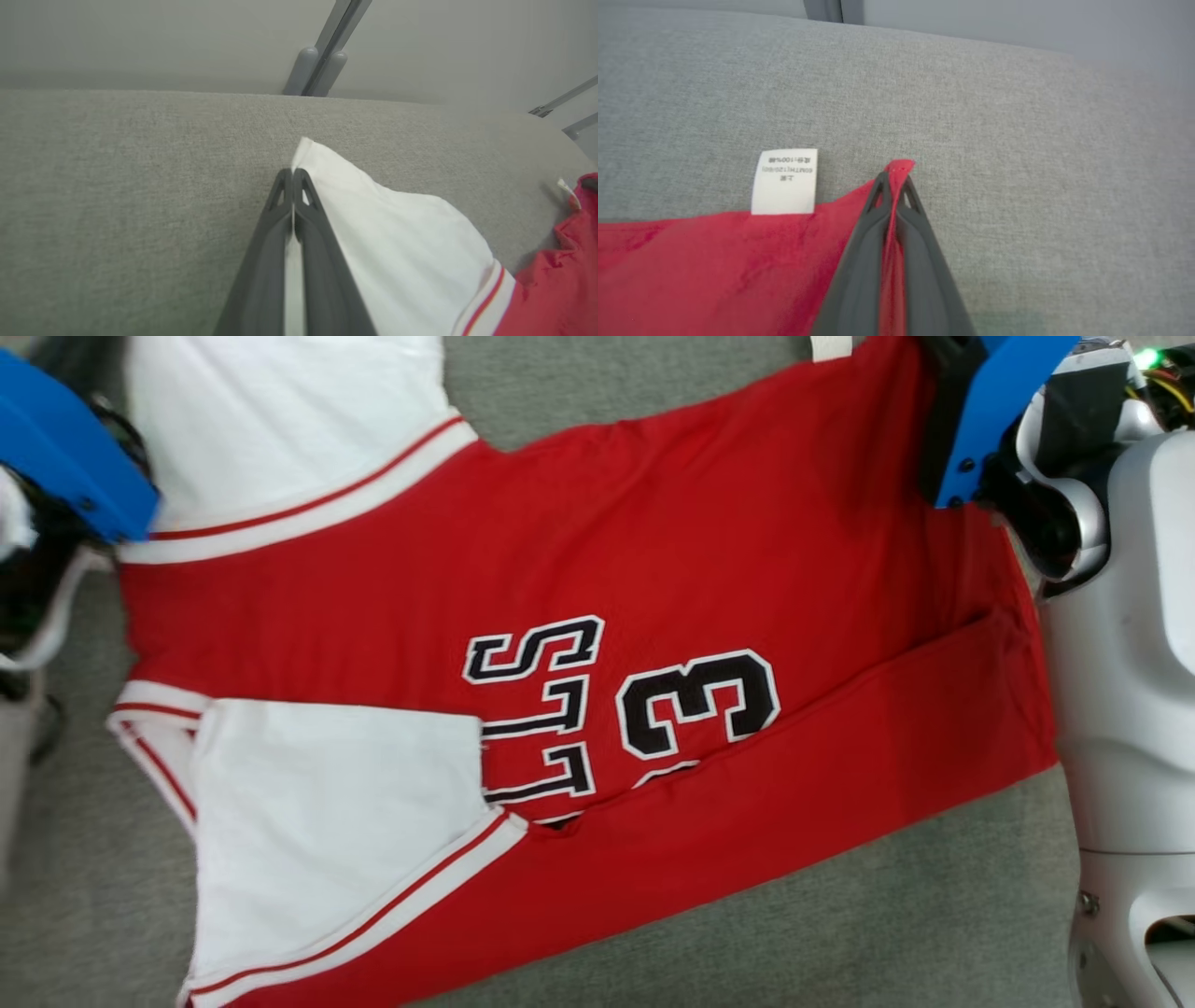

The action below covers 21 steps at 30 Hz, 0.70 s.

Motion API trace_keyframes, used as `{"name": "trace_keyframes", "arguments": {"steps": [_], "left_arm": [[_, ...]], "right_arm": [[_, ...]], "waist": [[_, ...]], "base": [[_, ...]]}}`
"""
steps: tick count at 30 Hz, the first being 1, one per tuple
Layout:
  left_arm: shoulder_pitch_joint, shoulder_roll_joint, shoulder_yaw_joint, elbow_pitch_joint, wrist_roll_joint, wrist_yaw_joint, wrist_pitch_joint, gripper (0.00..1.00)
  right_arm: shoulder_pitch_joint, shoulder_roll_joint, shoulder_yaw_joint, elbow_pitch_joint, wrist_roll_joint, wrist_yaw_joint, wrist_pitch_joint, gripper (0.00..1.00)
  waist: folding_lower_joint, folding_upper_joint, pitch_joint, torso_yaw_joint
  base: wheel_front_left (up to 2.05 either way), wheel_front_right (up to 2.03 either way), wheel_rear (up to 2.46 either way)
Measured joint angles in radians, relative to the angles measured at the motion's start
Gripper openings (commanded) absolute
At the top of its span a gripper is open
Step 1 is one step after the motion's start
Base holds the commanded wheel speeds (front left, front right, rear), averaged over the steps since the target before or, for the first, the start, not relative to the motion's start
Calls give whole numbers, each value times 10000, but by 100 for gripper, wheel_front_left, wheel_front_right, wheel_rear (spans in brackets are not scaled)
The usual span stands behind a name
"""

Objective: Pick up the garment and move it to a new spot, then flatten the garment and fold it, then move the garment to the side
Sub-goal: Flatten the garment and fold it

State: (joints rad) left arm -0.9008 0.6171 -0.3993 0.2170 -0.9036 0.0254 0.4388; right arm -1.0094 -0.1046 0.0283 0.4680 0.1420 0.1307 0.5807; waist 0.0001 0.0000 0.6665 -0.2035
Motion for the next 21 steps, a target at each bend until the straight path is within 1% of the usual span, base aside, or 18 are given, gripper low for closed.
{"name": "trace_keyframes", "arguments": {"steps": [6,10,13,16,21], "left_arm": [[1319,-1275,182,345,104,-337,-2982,0],[2329,-1914,69,345,286,-815,-4763,0],[3123,-2268,-186,153,430,-1064,-5639,0],[3952,-2491,-341,-173,410,-1147,-6203,0],[5480,-2596,-640,-849,297,-1127,-6445,0]], "right_arm": [[502,-474,-224,-186,8,-2,-660,0],[1314,-708,-548,-531,140,-2,-1020,0],[2100,-918,-771,-771,288,-2,-1127,0],[2906,-1058,-1022,-1064,376,0,-1233,0],[4247,-1279,-1534,-1336,431,-2,-1310,0]], "waist": [[0,0,-742,708],[-1,0,-1449,1235],[-3,0,-1937,1570],[-3,0,-2376,1844],[-3,0,-3032,2179]], "base": [[0,0,0],[0,0,0],[0,0,0],[0,0,0],[0,0,0]]}}
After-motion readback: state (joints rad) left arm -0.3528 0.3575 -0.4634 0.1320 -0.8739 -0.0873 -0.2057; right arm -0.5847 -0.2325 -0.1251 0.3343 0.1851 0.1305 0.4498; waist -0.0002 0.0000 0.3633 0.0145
